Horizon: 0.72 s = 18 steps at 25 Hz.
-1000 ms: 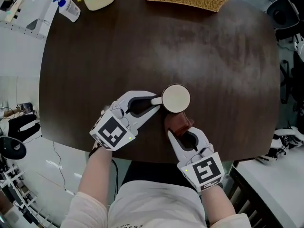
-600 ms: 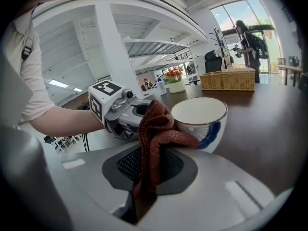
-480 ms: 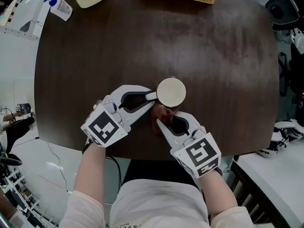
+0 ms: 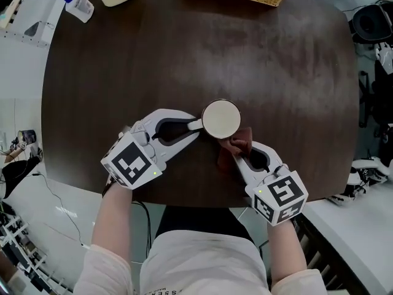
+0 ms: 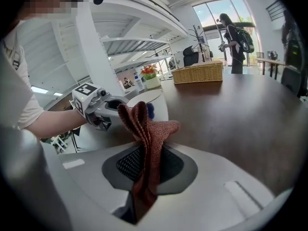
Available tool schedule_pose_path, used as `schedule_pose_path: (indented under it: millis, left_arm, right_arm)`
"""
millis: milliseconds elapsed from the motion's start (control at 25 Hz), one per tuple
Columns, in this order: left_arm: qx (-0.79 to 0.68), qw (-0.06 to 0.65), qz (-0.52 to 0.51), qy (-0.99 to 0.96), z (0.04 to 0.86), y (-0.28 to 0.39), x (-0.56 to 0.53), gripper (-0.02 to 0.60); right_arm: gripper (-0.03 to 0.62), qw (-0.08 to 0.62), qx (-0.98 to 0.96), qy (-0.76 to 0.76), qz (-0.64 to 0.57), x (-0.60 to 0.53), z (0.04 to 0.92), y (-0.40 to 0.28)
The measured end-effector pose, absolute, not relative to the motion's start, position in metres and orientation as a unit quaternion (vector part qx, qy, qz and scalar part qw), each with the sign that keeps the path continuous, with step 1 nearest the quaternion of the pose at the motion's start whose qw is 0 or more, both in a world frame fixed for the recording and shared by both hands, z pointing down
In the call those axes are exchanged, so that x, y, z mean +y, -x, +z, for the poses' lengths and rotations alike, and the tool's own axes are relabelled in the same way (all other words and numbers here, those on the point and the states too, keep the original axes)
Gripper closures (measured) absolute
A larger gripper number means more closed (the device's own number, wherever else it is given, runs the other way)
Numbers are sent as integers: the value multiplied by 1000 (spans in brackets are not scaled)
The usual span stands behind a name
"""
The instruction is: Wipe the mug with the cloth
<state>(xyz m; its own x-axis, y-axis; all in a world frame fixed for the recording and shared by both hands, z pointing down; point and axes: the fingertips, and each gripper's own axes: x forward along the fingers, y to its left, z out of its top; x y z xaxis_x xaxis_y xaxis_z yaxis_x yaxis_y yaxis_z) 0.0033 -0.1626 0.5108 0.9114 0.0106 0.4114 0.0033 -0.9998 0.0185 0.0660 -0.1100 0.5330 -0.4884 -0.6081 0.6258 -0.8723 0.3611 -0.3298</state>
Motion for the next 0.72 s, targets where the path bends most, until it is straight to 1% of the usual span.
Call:
schedule_pose_path:
  millis: [200, 320, 400, 560, 720]
  left_arm:
    - [-12, 16, 213, -977, 512, -1, -164, 500]
    - [-23, 45, 203, -978, 512, -2, -168, 500]
    - [-24, 54, 201, -978, 511, -2, -169, 500]
    - [-26, 49, 206, -977, 511, -2, -168, 500]
    - [-26, 51, 203, -978, 508, -4, -169, 500]
  right_arm:
    - [513, 223, -776, -514, 289, -125, 525, -99]
    - [513, 224, -774, -529, 266, -143, 516, -115]
    - [513, 229, -783, -521, 249, -157, 513, -115]
    - [513, 252, -801, -498, 216, -177, 513, -108]
    - [513, 258, -816, -473, 209, -182, 516, -99]
